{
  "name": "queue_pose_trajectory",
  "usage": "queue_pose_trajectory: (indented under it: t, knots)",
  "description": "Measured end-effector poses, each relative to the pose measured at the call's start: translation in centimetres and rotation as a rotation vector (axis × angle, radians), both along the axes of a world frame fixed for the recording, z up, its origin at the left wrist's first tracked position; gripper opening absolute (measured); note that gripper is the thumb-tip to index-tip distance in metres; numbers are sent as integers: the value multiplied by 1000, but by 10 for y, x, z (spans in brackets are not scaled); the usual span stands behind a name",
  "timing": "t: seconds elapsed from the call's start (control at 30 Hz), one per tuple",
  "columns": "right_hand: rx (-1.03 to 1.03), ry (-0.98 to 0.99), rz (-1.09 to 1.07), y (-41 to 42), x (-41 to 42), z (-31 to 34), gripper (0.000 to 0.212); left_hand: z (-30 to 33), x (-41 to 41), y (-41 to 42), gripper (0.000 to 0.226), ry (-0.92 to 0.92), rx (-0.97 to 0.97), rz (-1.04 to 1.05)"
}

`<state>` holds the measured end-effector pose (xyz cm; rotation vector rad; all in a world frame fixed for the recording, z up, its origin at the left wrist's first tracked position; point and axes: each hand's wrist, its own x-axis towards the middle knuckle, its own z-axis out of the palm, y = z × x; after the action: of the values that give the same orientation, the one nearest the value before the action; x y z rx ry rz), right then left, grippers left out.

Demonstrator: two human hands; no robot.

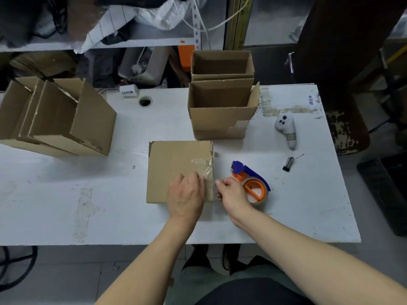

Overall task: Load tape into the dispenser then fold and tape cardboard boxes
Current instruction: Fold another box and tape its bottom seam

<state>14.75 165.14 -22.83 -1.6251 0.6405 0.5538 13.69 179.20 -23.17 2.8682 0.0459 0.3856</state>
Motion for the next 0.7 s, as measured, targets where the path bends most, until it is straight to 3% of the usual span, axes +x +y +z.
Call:
queue_pose_trajectory:
  t: [0.17, 0.27, 0.37, 0.43, 0.5, 0.6, 0.7]
  knots:
    - [-90, 18, 65, 15, 2, 3, 20, -5, 1, 6, 28, 71, 90, 76]
    - [-135, 102, 187, 14, 5, 8, 18, -9, -1, 9, 47, 111, -8, 157]
    - [-197, 155, 256, 6, 2, 6, 44, -11, -2, 11, 40, 99, -44, 160]
    - [-309, 8, 254, 3, -1, 14, 41, -9, 1, 11, 37, 118, -83, 193]
    - [-388, -156, 300, 3, -8, 20, 36, -5, 2, 6, 50, 185, -101, 247]
    - [-309, -241, 446, 10, -26, 19, 31, -1, 4, -2, 68, 278, -112, 300]
    - [-336, -294, 538, 8, -31, 11, 36, -5, 6, 5, 43, 204, -124, 240]
